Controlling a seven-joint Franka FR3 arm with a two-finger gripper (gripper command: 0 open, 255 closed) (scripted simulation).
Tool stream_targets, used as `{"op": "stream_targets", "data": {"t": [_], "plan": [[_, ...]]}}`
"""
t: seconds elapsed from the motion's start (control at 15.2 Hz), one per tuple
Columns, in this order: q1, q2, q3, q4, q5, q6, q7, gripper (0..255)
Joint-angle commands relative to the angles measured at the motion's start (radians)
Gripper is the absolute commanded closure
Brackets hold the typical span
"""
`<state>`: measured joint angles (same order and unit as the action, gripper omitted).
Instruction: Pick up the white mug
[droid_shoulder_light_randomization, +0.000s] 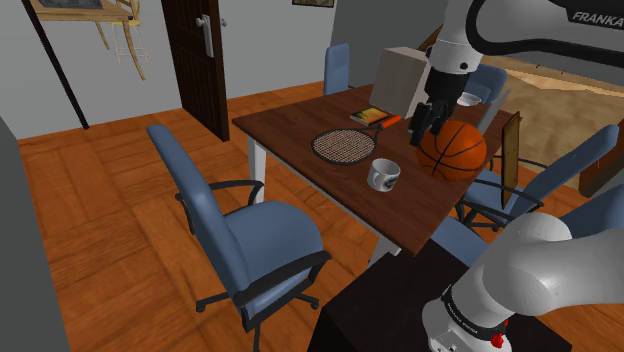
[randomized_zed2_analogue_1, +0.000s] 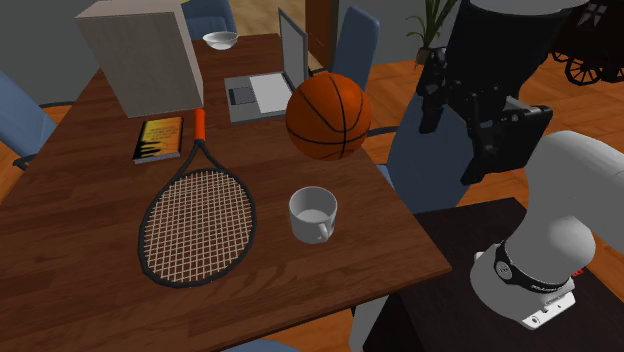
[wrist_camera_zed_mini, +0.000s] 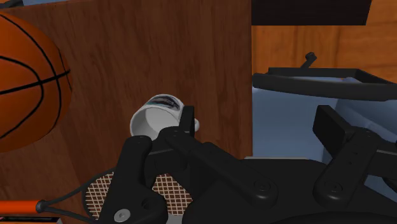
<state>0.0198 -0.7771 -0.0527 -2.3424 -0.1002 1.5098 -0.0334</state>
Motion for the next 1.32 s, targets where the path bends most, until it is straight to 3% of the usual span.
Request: {"op": "stream_targets", "data": {"t": [0.0, 0.73, 1.25], "plan": [[0.000, 0.000, 0.000, 0.000, 0.000, 0.000, 0.000, 0], [-0.035, 0.234, -0.209, -0.064, -0.065, 0.306, -0.195, 0], [-0.034, 0.506, -0.351, -0.005, -0.021, 0.511, -0.365, 0]]}}
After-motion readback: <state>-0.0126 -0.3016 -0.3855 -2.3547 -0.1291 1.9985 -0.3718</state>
